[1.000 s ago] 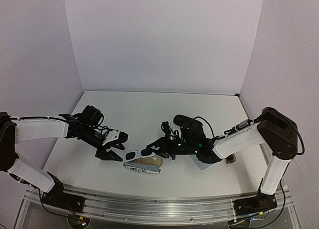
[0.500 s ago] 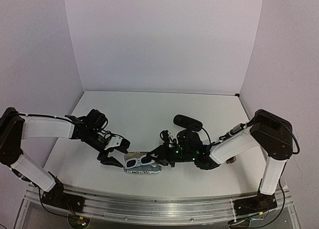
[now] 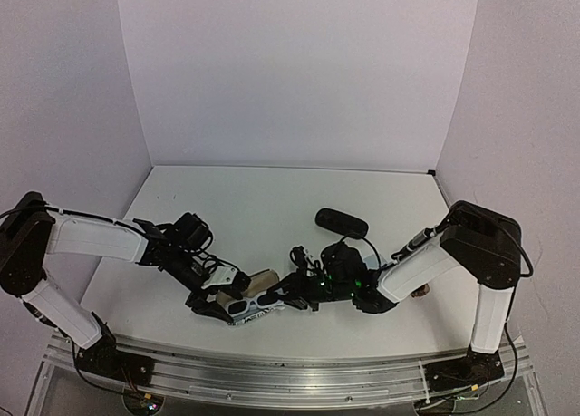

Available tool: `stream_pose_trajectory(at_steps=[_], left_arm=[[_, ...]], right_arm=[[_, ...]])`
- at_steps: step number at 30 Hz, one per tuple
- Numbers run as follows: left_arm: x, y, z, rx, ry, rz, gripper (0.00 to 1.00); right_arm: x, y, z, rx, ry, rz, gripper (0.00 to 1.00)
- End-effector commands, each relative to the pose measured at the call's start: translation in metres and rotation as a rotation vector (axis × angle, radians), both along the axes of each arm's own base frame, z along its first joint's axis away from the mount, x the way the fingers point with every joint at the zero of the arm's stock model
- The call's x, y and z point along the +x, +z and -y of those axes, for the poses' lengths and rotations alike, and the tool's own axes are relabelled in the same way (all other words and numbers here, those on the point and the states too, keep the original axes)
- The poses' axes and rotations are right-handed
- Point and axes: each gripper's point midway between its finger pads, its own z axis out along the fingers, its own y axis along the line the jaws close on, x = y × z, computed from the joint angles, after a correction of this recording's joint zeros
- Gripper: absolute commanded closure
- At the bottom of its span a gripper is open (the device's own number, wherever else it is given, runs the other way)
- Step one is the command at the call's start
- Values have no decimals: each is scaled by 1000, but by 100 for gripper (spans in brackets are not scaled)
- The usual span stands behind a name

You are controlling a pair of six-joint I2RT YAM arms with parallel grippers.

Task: Organize the sunglasses
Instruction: Place the sunglasses in the sunglasses case.

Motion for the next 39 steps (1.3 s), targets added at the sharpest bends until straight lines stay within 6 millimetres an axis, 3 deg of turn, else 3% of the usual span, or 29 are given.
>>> stream_pose_trajectory(at_steps=[1,4,8,12,16,21,25,31,39], left_arm=[[16,19,8,-36,70,57,38],[24,46,14,-101,98,110,35],[54,75,21,-131,262,153,25],[77,62,16,-47,403,138,20],[69,33,8,51,396,76,22],[62,19,10,71,343,50,34],[68,9,9,92,335,88,46],[66,20,16,49,292,98,70],[61,22,17,32,275,109,89]], right_arm=[[-14,-16,2,-27,65,-1,81],[-15,-18,2,-36,72,5,79],[-13,-20,-1,-45,88,21,77],[-14,-19,-3,-45,105,35,77],[-15,-19,-1,-52,103,39,76],[-13,-17,-1,-54,103,59,76],[-11,-16,-4,-56,113,70,75],[-10,-16,-6,-68,124,86,73],[-6,-16,-10,-96,137,117,71]])
